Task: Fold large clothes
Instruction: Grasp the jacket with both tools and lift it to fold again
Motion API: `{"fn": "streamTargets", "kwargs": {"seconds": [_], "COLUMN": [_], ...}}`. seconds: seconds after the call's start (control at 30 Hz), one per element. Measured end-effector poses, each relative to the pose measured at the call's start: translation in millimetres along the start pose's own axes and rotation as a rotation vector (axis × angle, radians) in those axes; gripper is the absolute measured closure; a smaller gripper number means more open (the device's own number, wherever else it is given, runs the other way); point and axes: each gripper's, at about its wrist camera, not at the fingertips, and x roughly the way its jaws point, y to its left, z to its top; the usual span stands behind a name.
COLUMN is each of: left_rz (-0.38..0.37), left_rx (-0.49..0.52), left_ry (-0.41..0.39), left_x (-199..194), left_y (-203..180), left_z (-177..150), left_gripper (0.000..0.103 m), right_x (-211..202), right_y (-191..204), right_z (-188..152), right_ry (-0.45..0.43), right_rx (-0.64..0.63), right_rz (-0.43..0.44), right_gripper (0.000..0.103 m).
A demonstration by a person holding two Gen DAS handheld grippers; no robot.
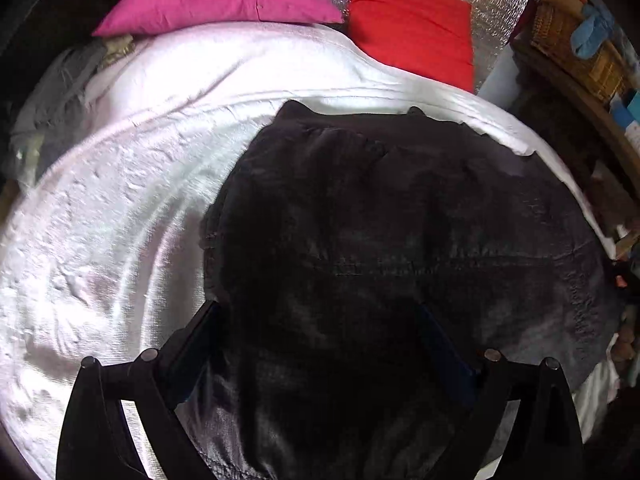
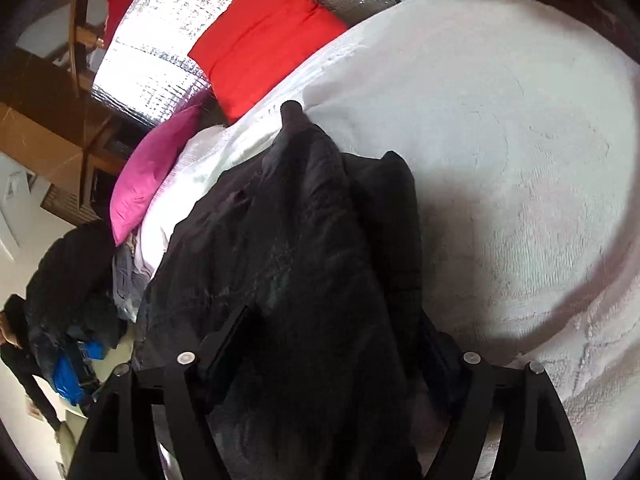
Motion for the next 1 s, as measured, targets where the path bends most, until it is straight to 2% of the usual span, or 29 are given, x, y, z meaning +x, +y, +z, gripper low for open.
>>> {"fn": "streamTargets", "kwargs": {"seconds": [0.07, 0.13, 0.27, 0.33, 0.37, 0.43, 0.5, 0.53, 0.6, 0.7, 0.8, 0.87, 0.93, 1.0], "left_rz": [-0.052, -0.133, -0.221, -0.265, -0.270, -0.224, -0.202, -0.209, -0.242, -0.290, -0.336, -0.328, -0.311, -0.332], "left_rx": [-0.032, -0.049, -0.080, -0.078, -0.062, -0.041, -0.053, -0.060, -0.081, -0.136, -0.195, -0.224, -0.284, -0.324], "left_ry": [-0.010, -0.011, -0.050, -0.085, -0.091, -0.056, -0.019, -0.018, -0.021, -0.019, -0.035, -0.046, -0.051, -0.040], "left_x": [-2, -2, -7, -15, -16, -6, 4, 4, 3, 0, -16, -25, -29, -24], "left_y": [5, 7, 7, 5, 2, -3, -5, -5, -2, 14, 40, 56, 77, 84], "left_z": [1, 2, 4, 6, 6, 6, 6, 7, 8, 14, 16, 16, 14, 10], "left_gripper": [0.006, 0.006, 0.007, 0.032, 0.033, 0.033, 0.030, 0.027, 0.025, 0.025, 0.025, 0.024, 0.023, 0.022], "right_x": [-1, 2, 6, -1, 1, 9, 8, 5, -2, -6, 0, 1, 3, 5], "right_y": [-5, -2, 17, 22, 21, 15, 13, 18, 30, 37, 24, 18, 14, 13], "right_z": [1, 0, -3, -5, -5, -5, -5, -6, -8, -10, -9, -8, -7, -8], "right_ry": [0.002, 0.007, -0.013, -0.021, -0.007, 0.010, 0.000, -0.009, -0.036, -0.052, -0.033, -0.032, -0.027, -0.029], "right_rx": [0.031, 0.024, -0.015, -0.046, -0.047, -0.021, -0.004, -0.013, -0.063, -0.094, -0.072, -0.050, -0.035, -0.032], "right_rz": [0.027, 0.011, 0.018, 0.047, 0.066, 0.038, 0.045, 0.046, 0.023, 0.004, -0.010, 0.008, 0.012, 0.013], "right_gripper": [0.022, 0.022, 0.022, 0.027, 0.030, 0.030, 0.031, 0.033, 0.046, 0.050, 0.051, 0.050, 0.045, 0.041]}}
